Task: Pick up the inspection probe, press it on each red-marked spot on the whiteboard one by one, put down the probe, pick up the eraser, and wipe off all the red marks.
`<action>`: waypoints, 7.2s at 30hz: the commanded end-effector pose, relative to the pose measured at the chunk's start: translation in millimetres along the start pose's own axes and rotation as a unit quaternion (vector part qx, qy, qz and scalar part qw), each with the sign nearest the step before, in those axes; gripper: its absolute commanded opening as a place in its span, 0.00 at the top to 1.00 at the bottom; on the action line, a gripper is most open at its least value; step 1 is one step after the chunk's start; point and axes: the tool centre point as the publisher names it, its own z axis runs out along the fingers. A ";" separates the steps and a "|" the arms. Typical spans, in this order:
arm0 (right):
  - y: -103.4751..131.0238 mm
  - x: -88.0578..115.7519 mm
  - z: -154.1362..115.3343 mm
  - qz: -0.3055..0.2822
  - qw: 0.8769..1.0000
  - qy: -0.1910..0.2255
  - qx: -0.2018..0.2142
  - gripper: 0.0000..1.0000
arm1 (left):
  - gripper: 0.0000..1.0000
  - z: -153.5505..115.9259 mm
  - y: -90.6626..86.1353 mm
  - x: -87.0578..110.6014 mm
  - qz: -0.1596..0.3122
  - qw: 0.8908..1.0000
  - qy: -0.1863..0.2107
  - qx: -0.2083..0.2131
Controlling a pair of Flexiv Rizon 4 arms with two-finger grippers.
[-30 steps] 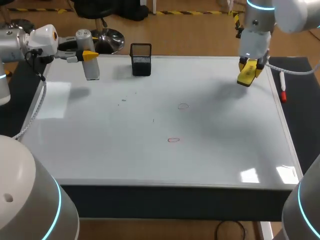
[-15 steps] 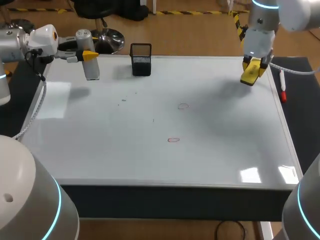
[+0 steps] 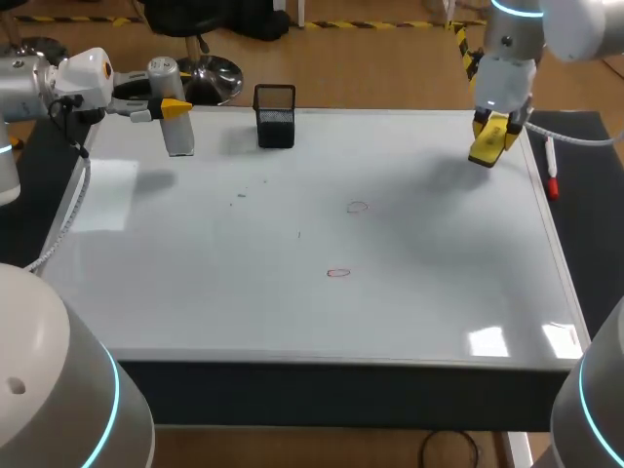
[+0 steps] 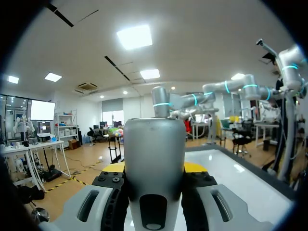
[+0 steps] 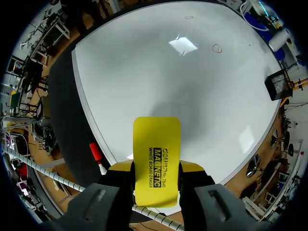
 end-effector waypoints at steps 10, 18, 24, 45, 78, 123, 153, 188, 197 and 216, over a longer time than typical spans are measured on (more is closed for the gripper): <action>-1.2 -0.1 -0.9 -0.001 1.000 0.002 0.000 1.00 | 1.00 20.3 -9.0 25.2 0.001 1.000 0.008 0.005; -1.2 -0.1 -0.9 -0.001 1.000 0.002 0.000 1.00 | 1.00 66.5 -25.3 67.6 0.009 0.997 0.073 0.031; -1.2 -0.1 -0.9 -0.001 1.000 0.002 0.000 1.00 | 1.00 116.1 -31.0 102.1 0.013 0.989 0.145 0.041; -1.2 -0.1 -0.9 -0.001 1.000 0.002 0.000 1.00 | 1.00 248.6 0.4 158.9 -0.020 0.959 0.279 0.042; -1.2 -0.1 -0.9 -0.001 1.000 0.002 0.000 1.00 | 1.00 299.4 51.6 151.0 -0.031 0.948 0.314 0.036; -1.2 -0.1 -0.9 -0.001 1.000 0.002 0.000 1.00 | 1.00 283.9 30.8 146.4 -0.023 0.956 0.290 0.034; -1.2 -0.1 -0.9 -0.001 1.000 0.002 0.000 1.00 | 1.00 134.5 -18.8 85.4 0.017 0.989 0.149 0.008; -1.2 -0.1 -0.9 -0.001 1.000 0.002 0.000 1.00 | 1.00 42.2 -11.8 37.8 0.017 0.999 0.049 -0.009; -1.2 -0.1 -0.9 -0.001 1.000 0.002 0.000 1.00 | 1.00 42.2 -11.8 37.8 0.017 0.999 0.049 -0.009; 88.8 -57.3 18.4 -0.164 0.986 0.000 -0.008 1.00 | 1.00 42.2 -11.8 37.8 0.017 0.999 0.049 -0.009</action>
